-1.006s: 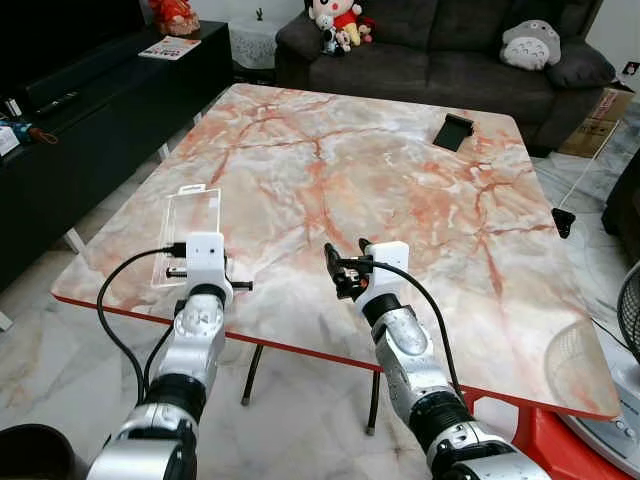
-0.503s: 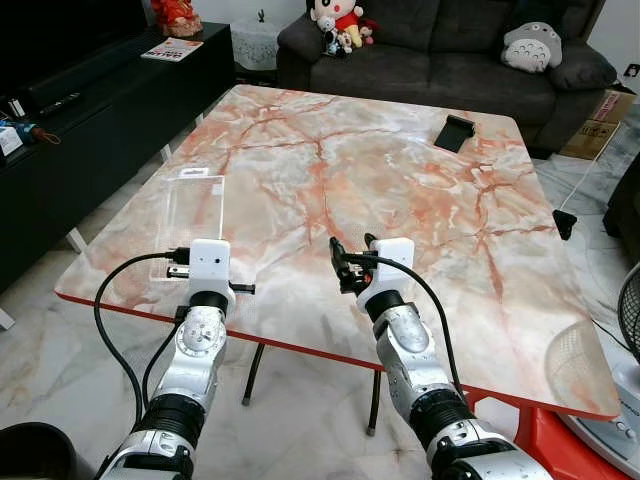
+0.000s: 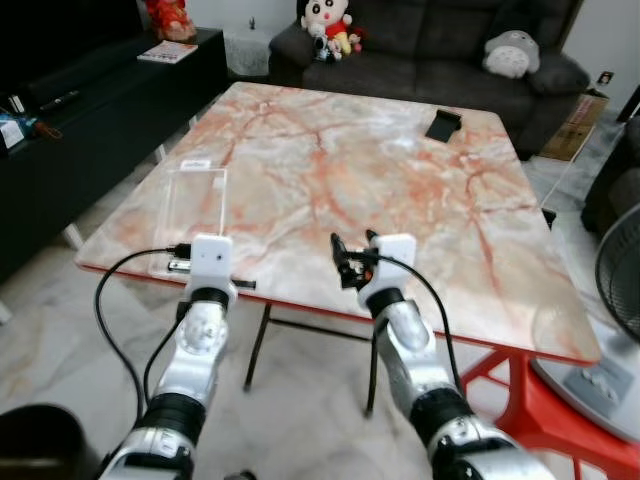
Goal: Picking trash to rubbish bin
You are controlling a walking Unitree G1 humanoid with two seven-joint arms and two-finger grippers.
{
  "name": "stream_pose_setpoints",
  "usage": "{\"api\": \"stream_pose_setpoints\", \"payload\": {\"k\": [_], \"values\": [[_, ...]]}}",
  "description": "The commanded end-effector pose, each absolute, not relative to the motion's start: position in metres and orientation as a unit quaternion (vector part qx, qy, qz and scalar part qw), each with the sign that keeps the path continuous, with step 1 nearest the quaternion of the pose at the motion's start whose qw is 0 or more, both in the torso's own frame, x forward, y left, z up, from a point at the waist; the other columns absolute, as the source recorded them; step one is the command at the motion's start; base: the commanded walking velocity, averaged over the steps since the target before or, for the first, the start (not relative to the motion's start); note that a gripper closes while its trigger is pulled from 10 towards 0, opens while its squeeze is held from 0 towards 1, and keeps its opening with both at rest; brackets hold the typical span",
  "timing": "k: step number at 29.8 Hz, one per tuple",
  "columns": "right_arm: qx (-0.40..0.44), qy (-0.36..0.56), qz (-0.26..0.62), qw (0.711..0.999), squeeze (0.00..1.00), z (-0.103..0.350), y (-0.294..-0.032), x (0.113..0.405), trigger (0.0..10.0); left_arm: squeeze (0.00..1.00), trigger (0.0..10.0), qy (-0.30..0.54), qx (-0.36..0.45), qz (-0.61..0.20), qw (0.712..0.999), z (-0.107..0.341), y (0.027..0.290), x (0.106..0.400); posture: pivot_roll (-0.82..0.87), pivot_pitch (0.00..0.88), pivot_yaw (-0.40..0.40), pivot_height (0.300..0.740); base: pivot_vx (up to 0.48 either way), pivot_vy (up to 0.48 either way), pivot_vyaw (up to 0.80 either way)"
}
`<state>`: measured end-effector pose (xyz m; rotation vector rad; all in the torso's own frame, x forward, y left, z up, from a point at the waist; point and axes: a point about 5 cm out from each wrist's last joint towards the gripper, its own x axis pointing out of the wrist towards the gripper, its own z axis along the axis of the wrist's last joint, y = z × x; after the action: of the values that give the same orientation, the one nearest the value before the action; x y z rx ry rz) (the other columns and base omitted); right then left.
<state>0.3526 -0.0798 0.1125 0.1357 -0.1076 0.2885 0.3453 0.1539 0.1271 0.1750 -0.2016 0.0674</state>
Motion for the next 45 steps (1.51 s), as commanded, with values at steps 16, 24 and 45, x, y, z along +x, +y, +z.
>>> {"api": "stream_pose_setpoints", "payload": {"k": [16,24,45], "values": [[0.059,0.005,0.125,0.990,0.00,0.083,-0.094,0.343,10.0,0.00,10.0,-0.028,0.096,0.058,0.993,0.099,0.171,0.339,-0.02,0.014,-0.038,0.740,-0.192,0.000,0.00],[0.052,0.163,0.079,0.982,0.00,0.017,-0.130,0.308,10.0,0.00,10.0,0.128,0.056,0.051,0.989,0.030,0.193,0.305,-0.02,0.024,-0.042,0.740,0.000,0.000,0.00],[0.002,0.436,0.009,0.900,0.00,-0.082,-0.175,0.188,10.0,0.00,10.0,0.448,0.022,0.100,0.888,-0.087,0.216,0.162,-0.02,0.041,-0.054,0.740,0.000,0.000,0.00]]}}
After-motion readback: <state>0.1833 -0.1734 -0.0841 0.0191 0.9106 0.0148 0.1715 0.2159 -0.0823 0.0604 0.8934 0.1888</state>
